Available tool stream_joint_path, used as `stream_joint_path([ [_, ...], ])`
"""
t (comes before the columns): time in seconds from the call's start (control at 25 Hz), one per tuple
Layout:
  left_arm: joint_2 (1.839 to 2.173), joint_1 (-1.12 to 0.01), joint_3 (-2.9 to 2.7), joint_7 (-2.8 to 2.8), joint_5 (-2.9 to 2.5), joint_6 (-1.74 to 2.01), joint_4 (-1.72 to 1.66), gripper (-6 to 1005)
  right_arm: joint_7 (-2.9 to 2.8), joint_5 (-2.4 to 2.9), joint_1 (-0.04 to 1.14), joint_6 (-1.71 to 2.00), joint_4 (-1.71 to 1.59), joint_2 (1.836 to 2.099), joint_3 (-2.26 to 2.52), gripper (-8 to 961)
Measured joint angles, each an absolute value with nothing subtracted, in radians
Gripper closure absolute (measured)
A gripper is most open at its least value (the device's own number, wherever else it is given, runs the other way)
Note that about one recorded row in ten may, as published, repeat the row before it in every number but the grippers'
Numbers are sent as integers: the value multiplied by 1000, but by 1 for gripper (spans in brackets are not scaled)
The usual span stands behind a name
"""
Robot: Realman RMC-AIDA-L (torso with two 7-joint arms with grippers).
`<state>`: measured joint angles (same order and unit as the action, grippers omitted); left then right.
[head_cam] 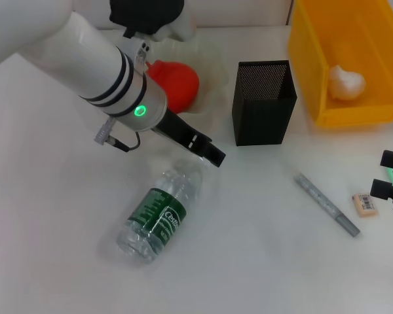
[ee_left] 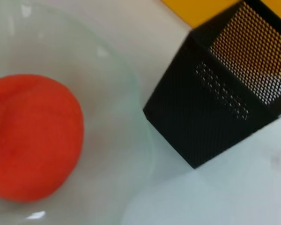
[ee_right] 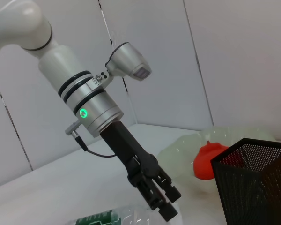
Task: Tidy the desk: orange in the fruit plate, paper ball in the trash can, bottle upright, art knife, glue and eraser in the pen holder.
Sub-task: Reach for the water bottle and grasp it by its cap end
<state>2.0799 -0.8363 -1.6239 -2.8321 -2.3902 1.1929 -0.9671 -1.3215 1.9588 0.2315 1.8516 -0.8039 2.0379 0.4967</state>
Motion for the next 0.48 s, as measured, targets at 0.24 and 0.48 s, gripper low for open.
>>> stream_joint_path([
  [0.24, 2080, -836, -1707, -2848, -2391, 1169, -979, 186, -1321, 1959, 234, 1842, -802, 2040, 497, 276],
  [0.48, 2080, -835, -1732, -2855, -2393, 1134, -973, 187, -1315, 1959, 237, 1841, -800, 2042, 497, 276],
])
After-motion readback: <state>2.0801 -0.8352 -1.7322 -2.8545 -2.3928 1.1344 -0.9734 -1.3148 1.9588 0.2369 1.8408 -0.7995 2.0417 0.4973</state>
